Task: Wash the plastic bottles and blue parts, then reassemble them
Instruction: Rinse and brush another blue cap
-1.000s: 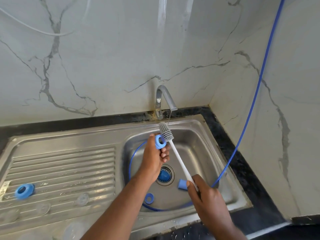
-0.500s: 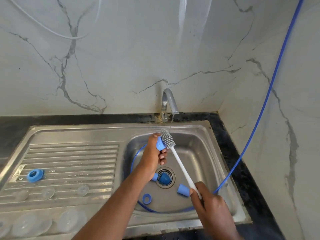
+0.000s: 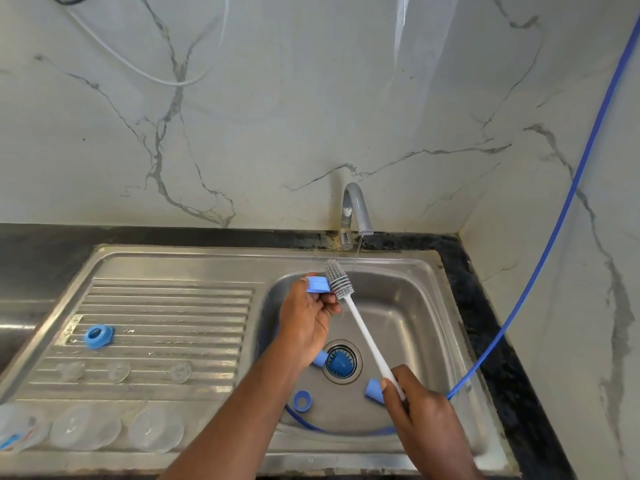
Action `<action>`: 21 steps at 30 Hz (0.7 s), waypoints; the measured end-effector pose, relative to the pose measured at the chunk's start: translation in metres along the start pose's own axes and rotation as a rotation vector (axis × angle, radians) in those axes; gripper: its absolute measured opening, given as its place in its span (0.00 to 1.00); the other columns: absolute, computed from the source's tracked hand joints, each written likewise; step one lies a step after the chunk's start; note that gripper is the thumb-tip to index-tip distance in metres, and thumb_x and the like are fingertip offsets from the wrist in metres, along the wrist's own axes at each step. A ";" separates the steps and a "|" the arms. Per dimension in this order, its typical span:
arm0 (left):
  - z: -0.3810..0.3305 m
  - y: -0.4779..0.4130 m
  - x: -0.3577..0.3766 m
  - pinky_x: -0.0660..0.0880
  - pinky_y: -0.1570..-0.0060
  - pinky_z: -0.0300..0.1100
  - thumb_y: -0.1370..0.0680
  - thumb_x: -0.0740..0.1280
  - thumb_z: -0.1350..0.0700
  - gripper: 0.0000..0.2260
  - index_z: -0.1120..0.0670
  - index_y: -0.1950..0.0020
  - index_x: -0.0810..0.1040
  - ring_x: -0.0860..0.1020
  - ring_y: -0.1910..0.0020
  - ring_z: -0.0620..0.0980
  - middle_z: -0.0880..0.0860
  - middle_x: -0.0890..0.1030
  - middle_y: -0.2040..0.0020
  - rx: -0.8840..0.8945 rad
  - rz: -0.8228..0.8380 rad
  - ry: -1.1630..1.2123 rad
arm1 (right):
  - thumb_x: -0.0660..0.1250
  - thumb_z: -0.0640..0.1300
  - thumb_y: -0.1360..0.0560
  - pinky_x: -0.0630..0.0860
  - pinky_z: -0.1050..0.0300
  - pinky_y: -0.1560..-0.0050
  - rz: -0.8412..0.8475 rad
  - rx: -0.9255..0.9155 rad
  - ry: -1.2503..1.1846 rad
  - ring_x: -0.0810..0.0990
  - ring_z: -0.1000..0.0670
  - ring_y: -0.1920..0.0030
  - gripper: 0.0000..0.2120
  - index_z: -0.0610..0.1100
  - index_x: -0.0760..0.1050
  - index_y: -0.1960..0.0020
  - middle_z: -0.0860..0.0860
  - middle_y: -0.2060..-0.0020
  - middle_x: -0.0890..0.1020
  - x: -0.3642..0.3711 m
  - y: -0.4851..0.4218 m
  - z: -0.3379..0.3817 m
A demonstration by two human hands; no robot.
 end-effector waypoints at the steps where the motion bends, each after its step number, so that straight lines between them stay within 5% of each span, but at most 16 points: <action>1: 0.000 -0.002 -0.002 0.74 0.57 0.44 0.15 0.56 0.54 0.13 0.60 0.40 0.75 0.76 0.60 0.51 0.60 0.80 0.55 -0.011 -0.010 0.026 | 0.55 0.64 0.23 0.70 0.56 0.70 0.011 -0.012 0.003 0.70 0.53 0.74 0.11 0.58 0.65 0.50 0.60 0.72 0.74 0.002 0.000 0.001; 14: -0.002 -0.009 0.000 0.70 0.55 0.44 0.16 0.55 0.51 0.10 0.54 0.43 0.72 0.75 0.58 0.50 0.58 0.79 0.52 -0.040 0.088 0.163 | 0.59 0.60 0.22 0.64 0.62 0.72 0.059 -0.019 -0.034 0.69 0.52 0.73 0.07 0.60 0.63 0.55 0.54 0.73 0.70 0.008 -0.010 -0.004; 21: 0.003 -0.009 0.004 0.73 0.64 0.38 0.22 0.66 0.51 0.12 0.56 0.43 0.76 0.78 0.60 0.47 0.55 0.80 0.54 -0.028 0.160 0.062 | 0.62 0.57 0.21 0.63 0.62 0.73 0.054 -0.036 -0.032 0.68 0.53 0.75 0.09 0.60 0.64 0.58 0.53 0.74 0.69 0.005 -0.006 -0.006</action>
Point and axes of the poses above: each hand's wrist, its own y-axis away from the middle knuckle, its own x-axis out of the palm, z = x × y, the point moved 8 cm from there along -y, towards the middle knuckle
